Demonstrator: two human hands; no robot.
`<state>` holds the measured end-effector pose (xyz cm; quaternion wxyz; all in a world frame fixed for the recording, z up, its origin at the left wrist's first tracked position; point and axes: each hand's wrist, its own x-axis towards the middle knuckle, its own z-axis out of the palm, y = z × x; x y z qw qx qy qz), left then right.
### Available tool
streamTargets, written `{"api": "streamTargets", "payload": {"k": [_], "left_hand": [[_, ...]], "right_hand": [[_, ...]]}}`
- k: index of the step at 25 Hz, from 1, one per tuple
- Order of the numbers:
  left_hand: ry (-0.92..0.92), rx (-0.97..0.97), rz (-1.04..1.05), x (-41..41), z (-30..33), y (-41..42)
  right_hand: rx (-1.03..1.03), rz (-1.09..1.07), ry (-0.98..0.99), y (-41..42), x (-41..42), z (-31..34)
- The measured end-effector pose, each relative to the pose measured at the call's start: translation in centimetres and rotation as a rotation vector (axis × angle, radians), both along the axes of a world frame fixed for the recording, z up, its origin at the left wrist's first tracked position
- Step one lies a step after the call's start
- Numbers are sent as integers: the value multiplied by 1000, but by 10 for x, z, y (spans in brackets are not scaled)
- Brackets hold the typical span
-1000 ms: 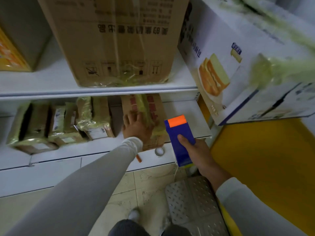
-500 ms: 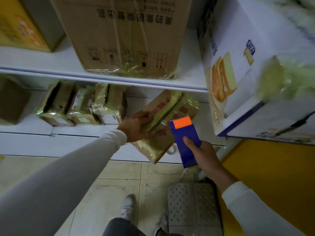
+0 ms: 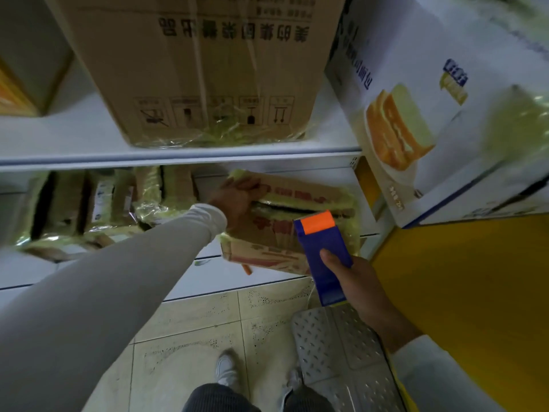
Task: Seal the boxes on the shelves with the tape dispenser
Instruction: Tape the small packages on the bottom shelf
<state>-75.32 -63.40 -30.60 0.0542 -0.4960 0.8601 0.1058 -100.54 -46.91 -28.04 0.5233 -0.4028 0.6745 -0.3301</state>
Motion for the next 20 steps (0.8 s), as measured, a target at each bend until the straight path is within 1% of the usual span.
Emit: {"api": "streamTargets", "payload": {"k": [1, 3, 8, 11, 13, 14, 17, 18, 20], "left_hand": [[-50, -21, 25, -2, -5, 3], [-75, -104, 72, -5, -16, 10], [14, -141, 355, -8, -28, 21], [29, -142, 379, -8, -29, 23], [61, -150, 340, -7, -20, 22], [120, -149, 311, -6, -12, 22], [461, -107, 306, -12, 14, 37], [549, -83, 311, -17, 22, 46], [665, -18, 290, -26, 31, 64]], "right_hand": [[10, -4, 8, 2, 4, 0], [9, -6, 7, 4, 8, 3], [-7, 35, 33, -6, -2, 10], [-7, 147, 45, -22, -10, 12], [-16, 235, 37, -31, -16, 17], [-20, 280, 48, -37, -21, 20], [-35, 460, 114, -59, -35, 31], [-41, 515, 119, -66, -39, 36], [-91, 586, 80, -76, -43, 45]]}}
